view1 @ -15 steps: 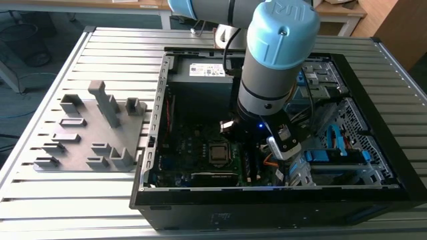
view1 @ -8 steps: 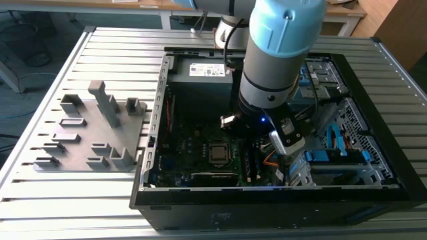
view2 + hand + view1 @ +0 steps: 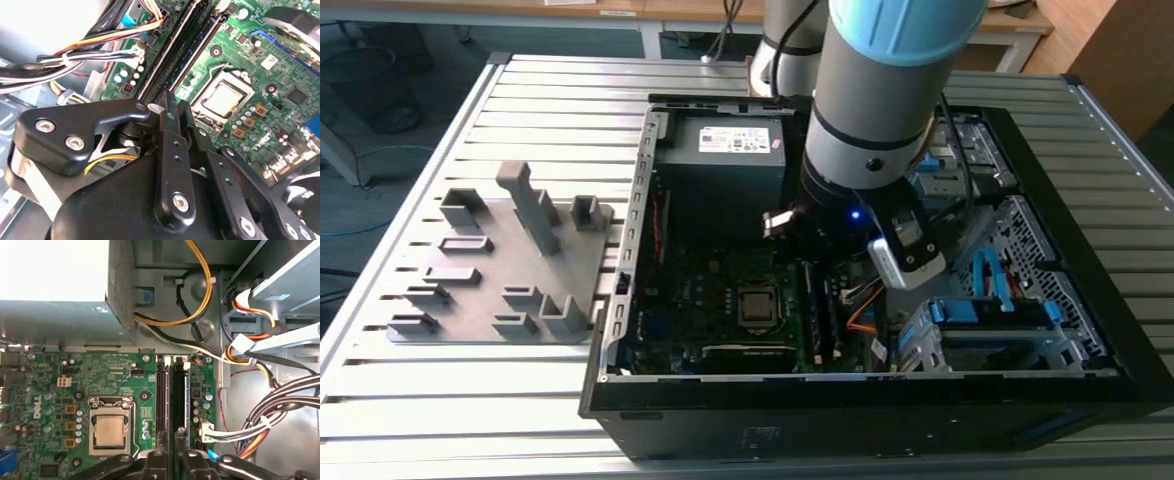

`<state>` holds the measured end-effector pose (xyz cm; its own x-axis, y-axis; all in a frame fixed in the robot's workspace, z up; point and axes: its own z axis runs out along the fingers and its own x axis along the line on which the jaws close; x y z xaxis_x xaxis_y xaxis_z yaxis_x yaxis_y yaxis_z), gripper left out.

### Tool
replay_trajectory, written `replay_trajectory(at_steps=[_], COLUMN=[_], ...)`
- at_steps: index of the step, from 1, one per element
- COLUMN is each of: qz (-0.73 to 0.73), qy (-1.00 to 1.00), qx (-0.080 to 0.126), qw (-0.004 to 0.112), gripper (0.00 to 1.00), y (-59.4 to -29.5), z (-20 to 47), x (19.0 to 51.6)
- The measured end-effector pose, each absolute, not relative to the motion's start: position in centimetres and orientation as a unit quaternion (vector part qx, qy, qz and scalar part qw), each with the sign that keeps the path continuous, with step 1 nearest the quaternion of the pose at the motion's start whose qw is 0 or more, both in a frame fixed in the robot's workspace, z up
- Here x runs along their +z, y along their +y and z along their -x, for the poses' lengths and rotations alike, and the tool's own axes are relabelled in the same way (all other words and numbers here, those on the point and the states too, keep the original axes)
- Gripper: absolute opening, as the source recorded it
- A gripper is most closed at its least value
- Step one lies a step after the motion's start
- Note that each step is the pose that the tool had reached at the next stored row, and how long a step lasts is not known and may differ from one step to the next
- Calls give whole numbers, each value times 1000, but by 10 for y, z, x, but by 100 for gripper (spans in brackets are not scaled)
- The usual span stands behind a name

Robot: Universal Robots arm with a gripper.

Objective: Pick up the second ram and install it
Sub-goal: 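Insert the second ram into the second slot, then press down the second ram until it locks into place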

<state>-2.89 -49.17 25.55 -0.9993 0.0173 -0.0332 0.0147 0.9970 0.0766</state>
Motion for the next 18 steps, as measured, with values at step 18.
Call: replay_trajectory(at_steps=[18], qz=[-8], qy=[999], qx=[40], qw=[17], gripper=[10], y=[-491], z=[29], x=[255])
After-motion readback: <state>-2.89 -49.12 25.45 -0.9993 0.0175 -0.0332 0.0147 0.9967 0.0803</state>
